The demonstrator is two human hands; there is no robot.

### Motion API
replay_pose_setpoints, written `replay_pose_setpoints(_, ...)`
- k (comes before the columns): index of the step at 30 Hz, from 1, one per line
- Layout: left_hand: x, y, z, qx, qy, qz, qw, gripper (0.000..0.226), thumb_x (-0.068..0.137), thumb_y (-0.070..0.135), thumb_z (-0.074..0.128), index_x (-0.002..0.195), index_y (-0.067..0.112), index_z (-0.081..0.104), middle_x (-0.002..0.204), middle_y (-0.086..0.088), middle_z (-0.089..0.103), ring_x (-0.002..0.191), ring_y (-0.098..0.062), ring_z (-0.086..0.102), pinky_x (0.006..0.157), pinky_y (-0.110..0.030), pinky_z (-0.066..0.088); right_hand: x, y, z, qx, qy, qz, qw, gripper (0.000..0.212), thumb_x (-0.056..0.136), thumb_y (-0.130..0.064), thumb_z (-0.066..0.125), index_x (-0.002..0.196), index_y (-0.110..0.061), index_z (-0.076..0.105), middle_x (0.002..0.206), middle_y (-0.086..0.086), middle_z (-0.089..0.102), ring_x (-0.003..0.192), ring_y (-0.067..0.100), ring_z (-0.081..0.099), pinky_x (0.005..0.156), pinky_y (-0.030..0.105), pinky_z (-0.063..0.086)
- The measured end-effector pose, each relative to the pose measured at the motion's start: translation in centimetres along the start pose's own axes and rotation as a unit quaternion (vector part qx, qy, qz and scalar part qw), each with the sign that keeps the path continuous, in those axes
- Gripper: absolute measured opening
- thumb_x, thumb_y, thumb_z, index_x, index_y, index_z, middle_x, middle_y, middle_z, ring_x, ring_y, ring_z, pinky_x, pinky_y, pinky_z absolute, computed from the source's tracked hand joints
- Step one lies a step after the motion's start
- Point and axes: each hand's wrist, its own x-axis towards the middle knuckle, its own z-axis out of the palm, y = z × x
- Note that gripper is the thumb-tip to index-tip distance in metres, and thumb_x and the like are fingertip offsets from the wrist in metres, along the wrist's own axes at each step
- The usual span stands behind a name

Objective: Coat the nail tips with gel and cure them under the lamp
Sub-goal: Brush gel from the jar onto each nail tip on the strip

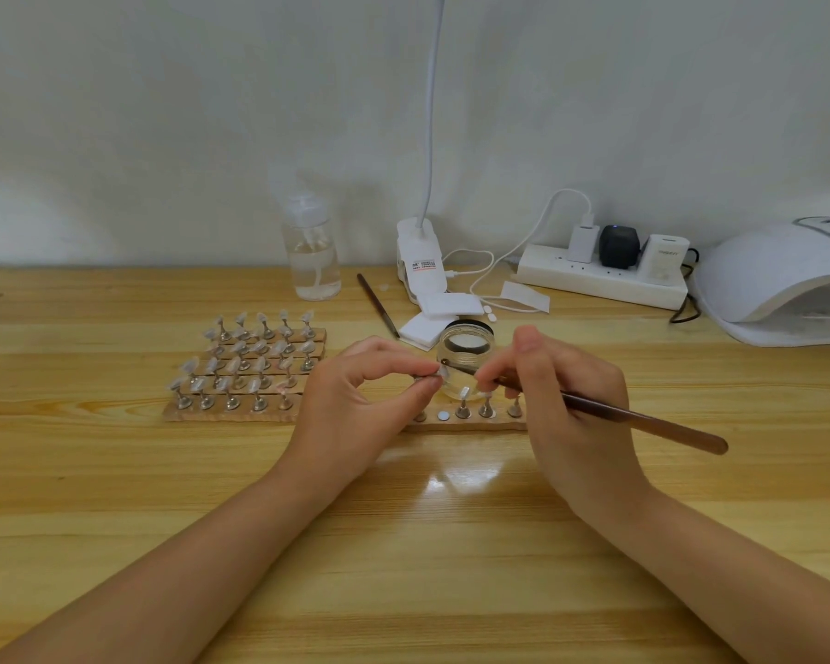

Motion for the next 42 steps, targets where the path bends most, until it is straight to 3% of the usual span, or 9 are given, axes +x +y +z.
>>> replay_pose_setpoints(11,0.04,-0.02,0.0,0.015,0.004,-0.005,1.0,0.026,0.07,0.003,0.074,0.075,0.027,0.069,0.078,0.008,0.066,0.077,0.004,0.061,0.066,-0.004,0.043,-0.31,-0.35,-0.26,0.057,0.007,0.009,0.998,0.043,0.089,-0.035,0.037,0.057,-0.02,0.062,0.05,-0.009,0.059,0.051,0.0,0.056,0.055,0.008,0.041)
replay_pose_setpoints(17,0.07,-0.05,-0.03,0.022,0.001,-0.008,1.0,0.024,0.07,0.004,0.074,0.076,0.026,0.069,0.078,0.008,0.066,0.077,0.002,0.061,0.07,-0.005,0.042,0.08,-0.29,-0.12,0.036,0.015,0.029,0.999,0.04,0.089,-0.038,0.038,0.065,-0.02,0.065,0.066,-0.004,0.066,0.062,0.001,0.06,0.061,0.009,0.042)
replay_pose_setpoints(33,0.06,-0.11,-0.02,0.034,0.006,-0.007,0.999,0.022,0.07,0.006,0.074,0.075,0.026,0.069,0.077,0.01,0.066,0.076,0.002,0.061,0.072,-0.006,0.042,-0.26,-0.48,-0.29,0.061,-0.001,0.017,0.998,0.042,0.088,-0.035,0.039,0.058,-0.018,0.063,0.051,-0.005,0.06,0.052,0.001,0.057,0.056,0.01,0.041)
replay_pose_setpoints(39,0.05,-0.05,-0.05,0.023,-0.002,-0.002,1.0,0.02,0.071,0.004,0.074,0.077,0.023,0.069,0.078,0.009,0.067,0.076,0.002,0.062,0.065,-0.004,0.043,0.18,-0.47,-0.25,0.056,0.016,0.052,0.997,0.028,0.088,-0.036,0.052,0.068,-0.02,0.065,0.064,-0.005,0.066,0.059,0.002,0.059,0.055,0.012,0.044)
replay_pose_setpoints(42,0.08,-0.07,-0.03,0.022,-0.004,-0.001,1.0,0.02,0.071,0.005,0.074,0.077,0.024,0.069,0.078,0.01,0.066,0.076,0.003,0.061,0.067,-0.004,0.042,0.17,-0.38,-0.12,0.065,0.015,0.062,0.996,0.035,0.091,-0.029,0.045,0.068,-0.014,0.066,0.065,-0.001,0.066,0.057,0.004,0.057,0.054,0.013,0.044)
